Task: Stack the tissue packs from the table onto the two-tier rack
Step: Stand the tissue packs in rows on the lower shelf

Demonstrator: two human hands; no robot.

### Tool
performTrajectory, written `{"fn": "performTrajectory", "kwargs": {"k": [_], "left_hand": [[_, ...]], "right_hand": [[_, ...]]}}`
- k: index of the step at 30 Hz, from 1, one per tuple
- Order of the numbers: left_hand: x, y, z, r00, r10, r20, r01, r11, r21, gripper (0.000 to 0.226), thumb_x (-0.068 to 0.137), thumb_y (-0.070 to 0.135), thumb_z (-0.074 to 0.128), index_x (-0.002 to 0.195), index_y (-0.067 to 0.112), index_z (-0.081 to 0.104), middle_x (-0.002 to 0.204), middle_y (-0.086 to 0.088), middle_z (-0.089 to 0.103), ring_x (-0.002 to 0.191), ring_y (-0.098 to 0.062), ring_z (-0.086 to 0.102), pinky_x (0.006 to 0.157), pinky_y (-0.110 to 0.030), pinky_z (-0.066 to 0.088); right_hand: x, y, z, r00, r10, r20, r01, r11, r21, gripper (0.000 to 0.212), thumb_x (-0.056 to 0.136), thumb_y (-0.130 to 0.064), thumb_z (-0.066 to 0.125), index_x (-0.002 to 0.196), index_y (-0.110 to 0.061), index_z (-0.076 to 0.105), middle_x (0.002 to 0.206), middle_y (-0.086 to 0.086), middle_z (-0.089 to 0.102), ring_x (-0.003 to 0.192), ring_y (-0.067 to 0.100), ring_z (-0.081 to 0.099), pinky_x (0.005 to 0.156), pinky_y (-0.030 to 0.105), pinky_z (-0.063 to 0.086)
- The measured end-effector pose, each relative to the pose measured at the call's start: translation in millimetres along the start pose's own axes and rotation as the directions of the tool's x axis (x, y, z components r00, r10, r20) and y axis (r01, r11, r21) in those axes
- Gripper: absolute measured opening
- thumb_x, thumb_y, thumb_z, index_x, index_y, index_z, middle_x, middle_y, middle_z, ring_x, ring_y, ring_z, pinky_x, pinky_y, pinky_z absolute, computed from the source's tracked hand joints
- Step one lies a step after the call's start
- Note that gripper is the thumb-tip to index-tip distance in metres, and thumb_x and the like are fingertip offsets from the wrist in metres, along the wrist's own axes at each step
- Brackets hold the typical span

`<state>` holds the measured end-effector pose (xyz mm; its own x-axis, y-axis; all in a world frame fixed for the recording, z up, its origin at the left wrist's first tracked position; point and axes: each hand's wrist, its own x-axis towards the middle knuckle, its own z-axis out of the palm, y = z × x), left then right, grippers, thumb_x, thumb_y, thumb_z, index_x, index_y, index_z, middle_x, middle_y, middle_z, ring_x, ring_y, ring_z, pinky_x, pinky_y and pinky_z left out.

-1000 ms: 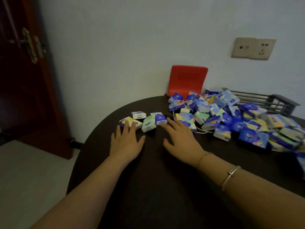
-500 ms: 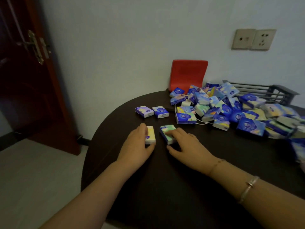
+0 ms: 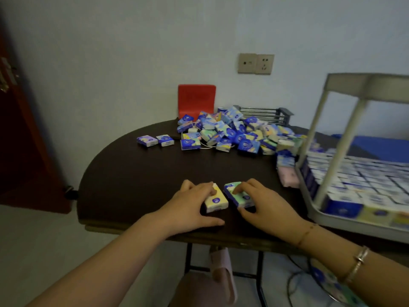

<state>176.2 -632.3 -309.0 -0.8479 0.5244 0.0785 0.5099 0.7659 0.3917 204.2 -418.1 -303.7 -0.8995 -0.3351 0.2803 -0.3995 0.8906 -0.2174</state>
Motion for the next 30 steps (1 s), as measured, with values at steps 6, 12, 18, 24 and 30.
{"fn": "performTrajectory", "kwargs": {"k": [6,12,18,24,30], "left_hand": [[9,61,24,0.990,0.123,-0.067,-0.123,0.992,0.014,0.045,0.083,0.036,0.068,0.123,0.029,0.048,0.127,0.008,0.052,0.129,-0.016,0.036,0.106,-0.034,0.034],[16,117,38,0.971,0.187,-0.151,-0.204,0.973,-0.105,0.022,0.091,0.037,0.056,0.113,0.037,0.054,0.101,0.009,0.064,0.089,-0.009,0.061,0.078,-0.038,0.051],[32,167,47,0.948,0.137,-0.286,-0.205,0.953,-0.221,0.015,0.096,0.040,0.047,0.102,0.035,0.059,0.089,0.011,0.067,0.079,-0.003,0.063,0.070,-0.039,0.054],[35,222,52,0.901,0.245,-0.359,-0.326,0.928,-0.183,0.022,0.096,0.047,0.041,0.107,0.034,0.056,0.089,0.007,0.066,0.079,-0.008,0.063,0.062,-0.037,0.052],[63,280,59,0.875,0.357,-0.327,-0.433,0.879,-0.201,0.026,0.096,0.050,0.040,0.108,0.032,0.055,0.097,0.006,0.069,0.086,-0.009,0.065,0.069,-0.041,0.053]], "right_hand": [[-65,23,-26,0.983,0.122,-0.135,-0.096,0.978,0.188,0.020,0.086,-0.036,0.052,0.106,-0.036,0.050,0.108,-0.014,0.049,0.094,0.003,0.052,0.078,0.024,0.048],[-105,39,-54,0.897,0.265,-0.355,-0.113,0.912,0.395,0.011,0.090,-0.026,0.050,0.100,-0.029,0.056,0.098,-0.013,0.056,0.087,0.000,0.054,0.071,0.015,0.042],[-140,69,-87,0.797,0.435,-0.419,-0.111,0.787,0.607,0.018,0.098,-0.031,0.043,0.087,-0.022,0.055,0.084,-0.003,0.064,0.078,0.014,0.064,0.060,0.031,0.052],[-177,104,-116,0.702,0.540,-0.463,-0.135,0.741,0.658,0.014,0.090,-0.032,0.054,0.091,-0.018,0.056,0.086,-0.001,0.070,0.065,0.010,0.067,0.052,0.028,0.055],[-222,144,-147,0.688,0.512,-0.515,-0.241,0.830,0.503,0.018,0.086,-0.013,0.062,0.100,-0.022,0.054,0.097,-0.010,0.066,0.086,-0.004,0.063,0.065,0.011,0.050]]}}
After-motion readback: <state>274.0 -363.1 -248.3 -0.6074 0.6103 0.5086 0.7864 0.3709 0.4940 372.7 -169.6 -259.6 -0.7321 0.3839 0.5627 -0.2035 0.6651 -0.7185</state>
